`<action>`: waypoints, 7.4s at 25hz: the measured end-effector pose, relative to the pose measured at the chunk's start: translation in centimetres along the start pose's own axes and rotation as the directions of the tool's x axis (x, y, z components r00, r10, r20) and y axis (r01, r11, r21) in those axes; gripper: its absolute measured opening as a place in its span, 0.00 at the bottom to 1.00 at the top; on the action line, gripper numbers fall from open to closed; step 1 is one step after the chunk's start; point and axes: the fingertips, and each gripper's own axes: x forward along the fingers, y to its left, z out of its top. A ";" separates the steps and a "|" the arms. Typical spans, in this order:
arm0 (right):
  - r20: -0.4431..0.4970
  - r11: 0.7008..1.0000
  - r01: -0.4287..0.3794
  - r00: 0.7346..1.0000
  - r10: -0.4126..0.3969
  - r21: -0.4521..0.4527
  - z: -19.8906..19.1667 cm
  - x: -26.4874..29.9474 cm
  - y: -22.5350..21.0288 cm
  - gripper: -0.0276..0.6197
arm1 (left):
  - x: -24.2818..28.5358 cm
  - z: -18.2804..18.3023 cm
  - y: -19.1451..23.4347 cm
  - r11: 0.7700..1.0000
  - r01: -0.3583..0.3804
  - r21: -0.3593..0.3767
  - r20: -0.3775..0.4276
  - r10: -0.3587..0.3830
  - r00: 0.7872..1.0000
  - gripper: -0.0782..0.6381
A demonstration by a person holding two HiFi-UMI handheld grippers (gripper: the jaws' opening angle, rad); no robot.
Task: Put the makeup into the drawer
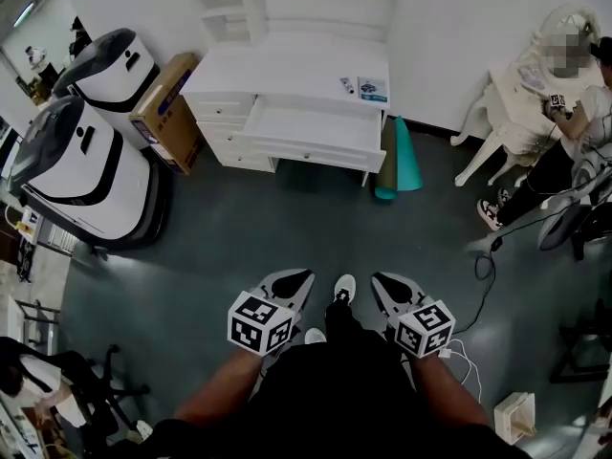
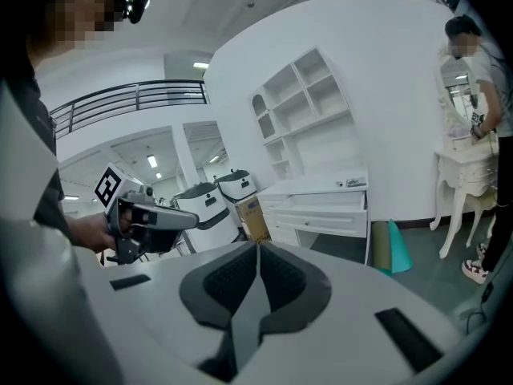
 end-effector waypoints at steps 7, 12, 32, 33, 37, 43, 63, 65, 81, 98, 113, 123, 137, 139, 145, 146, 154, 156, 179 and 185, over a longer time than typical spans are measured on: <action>0.033 1.000 -0.005 0.999 0.006 -0.009 3.7 3.7 -2.9 0.09 | 2.2 2.5 3.4 0.999 -0.030 -0.012 0.008 0.030 1.000 0.12; 0.037 0.999 -0.008 0.999 0.009 -0.035 6.3 6.1 -6.2 0.09 | 5.4 5.2 5.6 1.000 -0.025 0.011 -0.001 0.025 1.000 0.12; 0.052 0.998 -0.067 0.996 0.067 0.000 14.2 14.7 -18.0 0.09 | 15.9 15.8 13.1 0.994 -0.107 0.031 0.038 0.105 0.994 0.12; 0.049 0.997 -0.074 0.996 0.073 0.009 14.0 14.8 -18.2 0.09 | 16.1 15.7 13.3 0.993 -0.112 0.027 0.033 0.111 0.993 0.12; 0.038 0.997 -0.079 0.996 0.079 0.017 13.9 15.1 -18.8 0.09 | 16.5 15.6 13.9 0.992 -0.127 0.028 0.010 0.127 0.992 0.12; 0.035 0.997 -0.078 0.996 0.077 0.024 14.0 15.5 -20.0 0.09 | 17.4 17.0 14.8 0.991 -0.130 0.040 0.015 0.130 0.991 0.12; -0.027 0.997 0.019 0.999 -0.016 0.081 15.5 21.9 -25.1 0.09 | 24.7 19.6 20.6 1.000 -0.016 0.026 -0.069 0.018 0.997 0.12; -0.032 0.995 0.028 0.999 -0.025 0.094 16.1 23.5 -25.6 0.09 | 25.3 19.8 22.4 1.000 -0.017 0.015 -0.084 0.018 0.996 0.12; -0.044 0.984 0.138 0.990 -0.134 0.115 23.2 36.8 -29.8 0.09 | 31.8 27.0 34.7 0.994 0.084 0.076 -0.111 -0.075 0.991 0.12; -0.131 0.951 0.310 0.943 -0.305 0.019 24.2 45.8 -35.3 0.09 | 34.5 27.4 40.0 0.971 0.211 0.113 -0.205 -0.185 0.961 0.12; -0.265 0.951 0.279 0.915 -0.305 -0.130 22.2 52.6 -42.9 0.09 | 36.0 27.4 42.6 1.000 0.025 0.005 -0.160 -0.024 0.987 0.12; -0.347 0.948 0.292 0.882 -0.318 -0.124 21.0 57.3 -47.9 0.18 | 37.1 26.5 43.4 0.998 -0.054 -0.033 -0.206 0.046 0.977 0.12; -0.484 0.946 0.287 0.813 -0.324 -0.151 19.9 61.0 -51.1 0.25 | 37.2 26.6 44.3 0.992 -0.103 -0.066 -0.224 0.085 0.971 0.12; -0.497 0.947 0.287 0.807 -0.321 -0.145 19.4 61.0 -51.2 0.25 | 37.0 26.4 44.5 0.991 -0.109 -0.074 -0.224 0.090 0.970 0.12; -0.514 0.946 0.291 0.795 -0.321 -0.141 18.9 60.8 -51.3 0.24 | 36.8 26.4 44.2 0.993 -0.099 -0.069 -0.221 0.082 0.972 0.12; -0.516 0.947 0.290 0.795 -0.319 -0.139 18.8 60.7 -51.3 0.23 | 36.7 26.4 44.2 0.993 -0.098 -0.066 -0.220 0.081 0.972 0.12; -0.502 0.954 0.262 0.811 -0.299 -0.145 19.6 59.7 -50.2 0.23 | 36.3 26.6 44.3 0.994 -0.091 -0.053 -0.211 0.078 0.974 0.12; -0.493 0.957 0.250 0.820 -0.291 -0.148 19.9 59.4 -49.6 0.22 | 36.3 26.6 44.3 0.995 -0.085 -0.051 -0.210 0.073 0.975 0.12; -0.562 0.943 -0.068 0.816 -0.134 -0.324 13.9 53.2 -40.2 0.22 | 37.6 23.6 42.5 0.994 -0.068 -0.088 -0.249 0.044 0.967 0.12; -0.644 0.878 -0.157 0.739 -0.200 -0.453 8.1 53.6 -41.5 0.22 | 37.3 23.1 42.2 0.993 -0.084 -0.083 -0.270 0.058 0.961 0.12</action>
